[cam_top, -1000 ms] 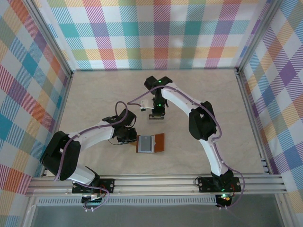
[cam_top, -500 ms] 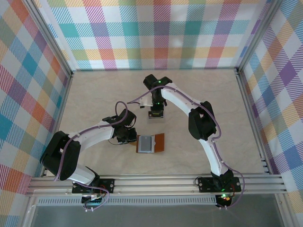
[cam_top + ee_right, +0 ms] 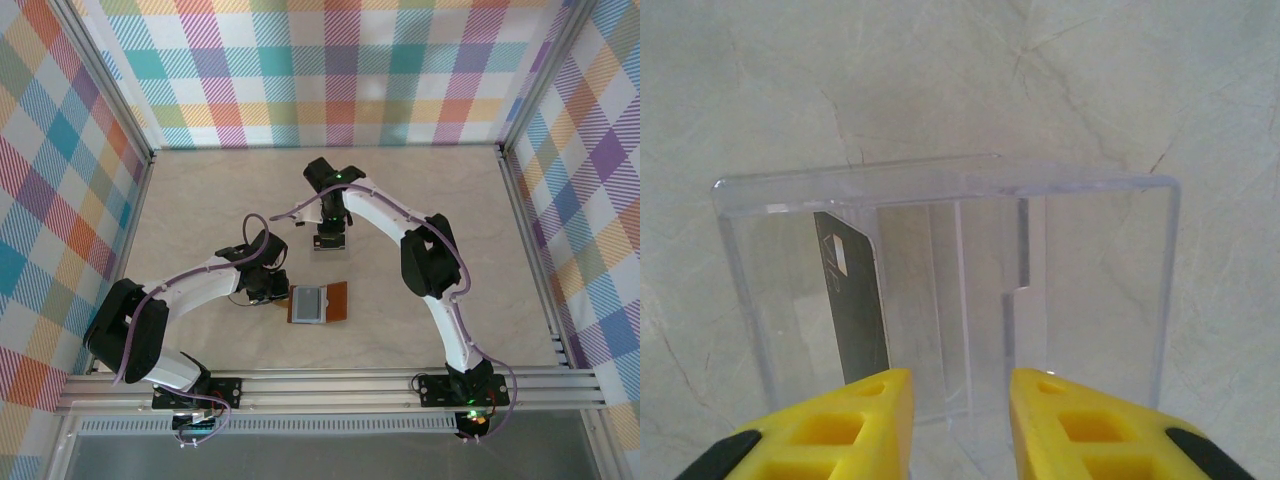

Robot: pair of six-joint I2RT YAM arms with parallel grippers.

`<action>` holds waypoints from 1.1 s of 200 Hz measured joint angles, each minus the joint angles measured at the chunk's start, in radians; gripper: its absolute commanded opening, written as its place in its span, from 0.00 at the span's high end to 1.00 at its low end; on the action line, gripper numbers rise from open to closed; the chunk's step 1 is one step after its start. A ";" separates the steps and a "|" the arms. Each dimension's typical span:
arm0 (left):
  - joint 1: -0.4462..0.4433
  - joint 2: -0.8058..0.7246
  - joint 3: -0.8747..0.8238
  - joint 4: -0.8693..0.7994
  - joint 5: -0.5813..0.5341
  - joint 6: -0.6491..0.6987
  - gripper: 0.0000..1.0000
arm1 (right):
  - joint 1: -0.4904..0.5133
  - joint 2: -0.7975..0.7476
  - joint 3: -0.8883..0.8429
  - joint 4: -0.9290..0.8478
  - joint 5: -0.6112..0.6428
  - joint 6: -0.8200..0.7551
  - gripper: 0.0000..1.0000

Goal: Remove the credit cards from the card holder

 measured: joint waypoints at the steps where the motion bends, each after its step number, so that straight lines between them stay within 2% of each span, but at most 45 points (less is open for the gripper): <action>1: 0.000 0.000 0.000 0.000 0.000 0.000 0.85 | 0.000 0.000 -0.002 0.002 0.000 0.001 0.66; 95: 0.000 -0.001 0.000 0.000 0.000 0.000 0.85 | 0.000 -0.034 -0.077 0.083 0.006 0.034 0.63; 135: 0.000 -0.013 0.000 -0.001 0.003 0.003 0.86 | 0.000 -0.113 -0.112 0.107 -0.004 0.114 0.60; 176: 0.000 -0.014 0.002 0.000 0.024 0.016 0.87 | 0.000 -0.266 -0.206 0.144 -0.076 0.371 0.60; 220: 0.000 -0.014 0.003 0.000 0.055 0.034 0.88 | 0.000 -0.419 -0.391 0.203 -0.197 0.845 0.69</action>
